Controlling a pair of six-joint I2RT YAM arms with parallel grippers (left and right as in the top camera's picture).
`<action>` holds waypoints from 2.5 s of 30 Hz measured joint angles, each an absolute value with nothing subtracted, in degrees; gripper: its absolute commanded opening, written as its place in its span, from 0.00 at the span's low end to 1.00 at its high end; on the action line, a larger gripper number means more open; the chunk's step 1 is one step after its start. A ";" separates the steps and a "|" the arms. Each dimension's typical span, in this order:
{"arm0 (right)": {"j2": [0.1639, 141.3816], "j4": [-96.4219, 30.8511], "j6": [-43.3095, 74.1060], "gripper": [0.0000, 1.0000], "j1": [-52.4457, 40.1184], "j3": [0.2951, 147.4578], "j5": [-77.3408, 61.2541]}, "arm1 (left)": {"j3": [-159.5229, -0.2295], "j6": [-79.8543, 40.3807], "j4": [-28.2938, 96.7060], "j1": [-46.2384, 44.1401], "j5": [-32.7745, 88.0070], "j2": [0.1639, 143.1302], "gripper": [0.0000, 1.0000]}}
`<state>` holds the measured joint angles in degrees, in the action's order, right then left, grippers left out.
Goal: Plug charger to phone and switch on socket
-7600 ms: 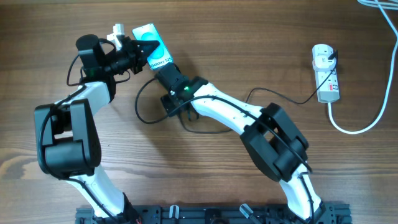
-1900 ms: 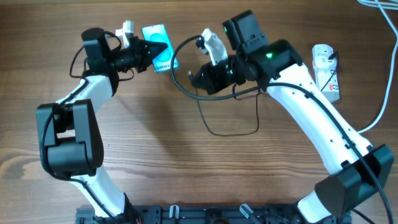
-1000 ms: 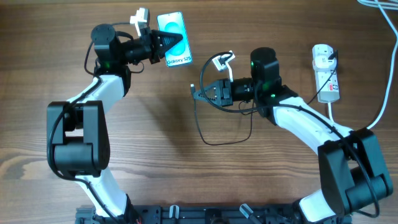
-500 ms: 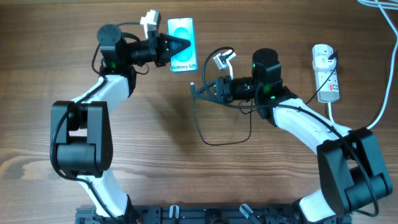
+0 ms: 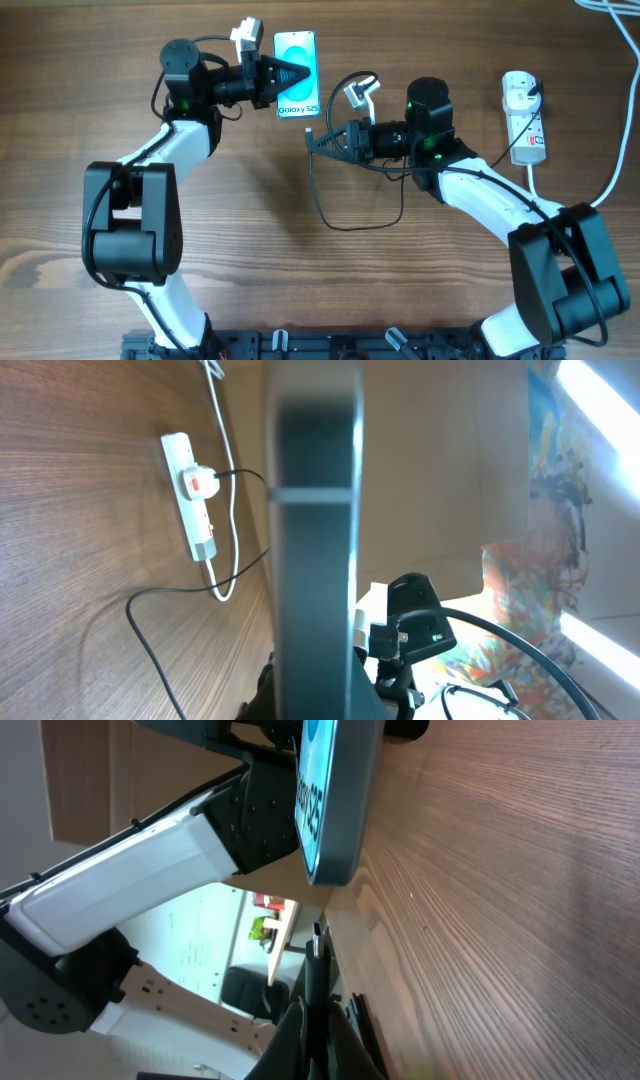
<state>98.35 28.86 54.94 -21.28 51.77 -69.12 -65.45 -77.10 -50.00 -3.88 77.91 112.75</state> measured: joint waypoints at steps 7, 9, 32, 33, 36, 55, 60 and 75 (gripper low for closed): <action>98.37 28.91 55.51 0.04 -21.61 51.77 -68.53 | -65.45 -77.10 -50.00 -4.99 77.91 112.75 0.04; 98.37 29.36 55.72 0.04 -21.61 51.77 -68.38 | -65.45 -77.10 -50.00 -5.10 77.91 112.75 0.04; 98.37 32.01 58.33 0.04 -21.61 51.77 -66.35 | -65.45 -77.10 -50.00 -5.96 77.91 112.73 0.04; 98.37 32.25 58.52 0.04 -21.61 51.77 -66.32 | -65.45 -77.12 -50.00 -5.96 77.91 112.73 0.04; 98.37 32.27 58.72 0.04 -21.61 51.77 -66.19 | -65.45 -77.12 -50.00 -5.96 77.91 112.73 0.04; 98.37 32.49 60.45 0.04 -21.71 51.77 -64.45 | -65.45 -77.25 -50.00 -5.93 77.65 112.73 0.04; 98.37 32.64 60.90 0.05 -21.87 51.77 -63.68 | -65.45 -77.23 -50.00 -5.93 77.21 112.73 0.04; 98.37 35.99 63.18 0.04 -22.11 51.05 -61.87 | -65.49 -77.30 -50.19 -5.63 76.73 112.73 0.04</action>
<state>98.37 35.99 63.18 -22.11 51.05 -61.87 -65.49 -77.30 -50.19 -5.63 76.73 112.73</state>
